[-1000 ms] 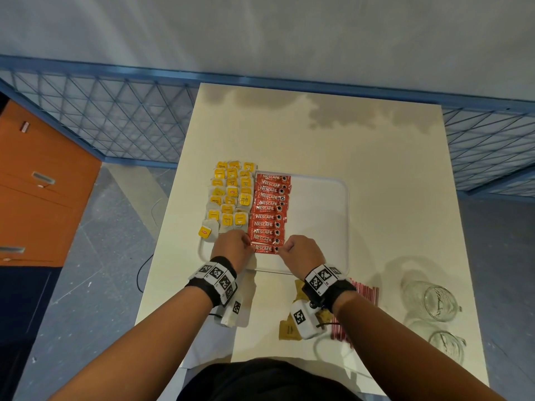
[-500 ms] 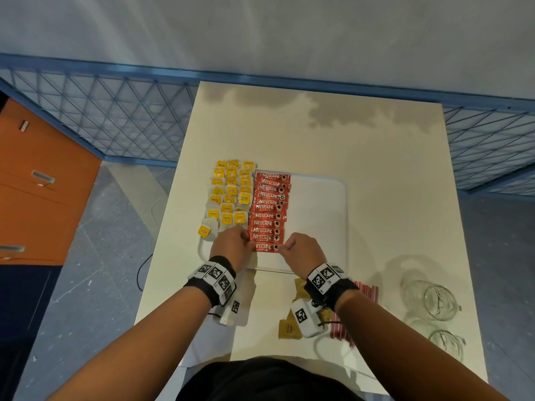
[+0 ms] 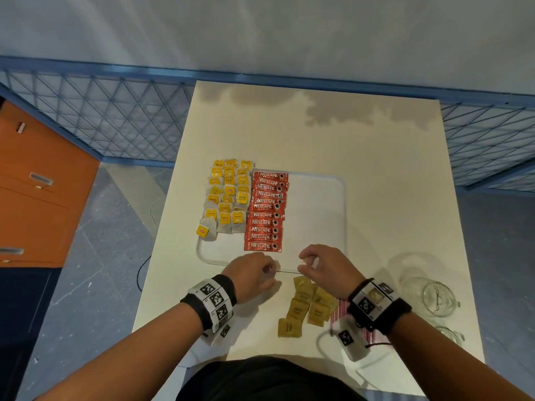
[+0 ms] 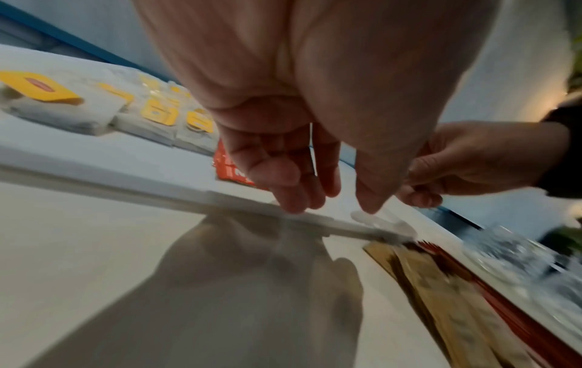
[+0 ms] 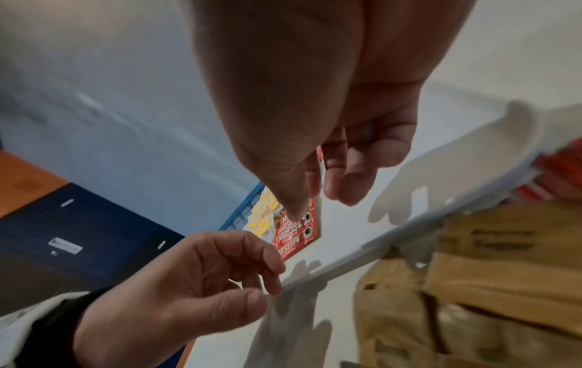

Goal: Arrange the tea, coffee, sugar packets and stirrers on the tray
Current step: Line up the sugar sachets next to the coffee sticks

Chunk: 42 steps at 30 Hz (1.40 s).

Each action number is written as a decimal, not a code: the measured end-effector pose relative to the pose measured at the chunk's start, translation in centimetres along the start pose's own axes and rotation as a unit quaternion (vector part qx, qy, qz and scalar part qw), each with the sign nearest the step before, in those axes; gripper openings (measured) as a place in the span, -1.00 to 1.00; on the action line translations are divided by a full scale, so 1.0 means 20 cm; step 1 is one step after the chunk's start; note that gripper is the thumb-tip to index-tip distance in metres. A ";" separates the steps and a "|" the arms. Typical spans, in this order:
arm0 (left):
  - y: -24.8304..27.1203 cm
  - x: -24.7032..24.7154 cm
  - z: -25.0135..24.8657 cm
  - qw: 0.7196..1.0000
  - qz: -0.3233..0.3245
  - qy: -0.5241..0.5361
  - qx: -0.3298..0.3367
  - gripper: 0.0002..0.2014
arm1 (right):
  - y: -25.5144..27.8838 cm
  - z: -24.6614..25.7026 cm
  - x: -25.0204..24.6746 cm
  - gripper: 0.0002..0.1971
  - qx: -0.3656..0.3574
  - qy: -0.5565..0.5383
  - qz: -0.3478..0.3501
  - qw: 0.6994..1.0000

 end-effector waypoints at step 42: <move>-0.01 0.37 -0.32 0.989 0.071 -0.128 0.003 -0.71 | 0.29 -0.11 0.31 -0.77 -0.003 0.237 0.008 0.971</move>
Point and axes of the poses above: each hand's wrist, its own y-axis away from the middle knuckle, its own x-axis out of the palm, z = x × y, the point moved 10 cm from there along -y, towards the middle knuckle, and after that the axes turned 13 degrees about z, right-handed, at the moved point
